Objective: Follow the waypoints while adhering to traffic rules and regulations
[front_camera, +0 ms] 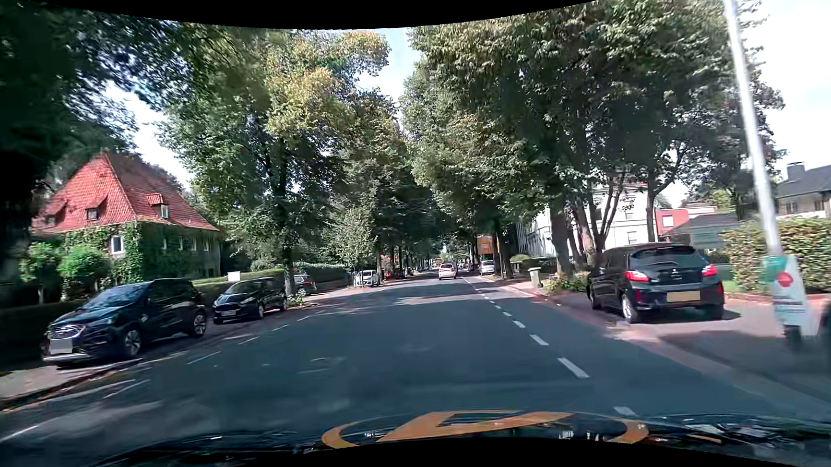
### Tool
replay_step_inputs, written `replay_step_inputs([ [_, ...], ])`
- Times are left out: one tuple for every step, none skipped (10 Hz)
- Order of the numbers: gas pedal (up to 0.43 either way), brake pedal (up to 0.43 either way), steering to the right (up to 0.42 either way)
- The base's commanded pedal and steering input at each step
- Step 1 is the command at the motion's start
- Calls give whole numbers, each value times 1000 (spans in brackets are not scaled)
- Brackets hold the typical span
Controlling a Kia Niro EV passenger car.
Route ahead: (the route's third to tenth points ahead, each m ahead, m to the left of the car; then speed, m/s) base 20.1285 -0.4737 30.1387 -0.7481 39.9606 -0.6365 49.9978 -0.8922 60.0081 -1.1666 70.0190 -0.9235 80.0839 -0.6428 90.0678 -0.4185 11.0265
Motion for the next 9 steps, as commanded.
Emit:
replay_step_inputs([
  [67, 0, 0],
  [67, 0, 0],
  [59, 0, 0],
  [47, 0, 0],
  [47, 0, 0],
  [47, 0, 0],
  [47, 0, 0],
  [47, 0, 0],
  [47, 0, 0],
])
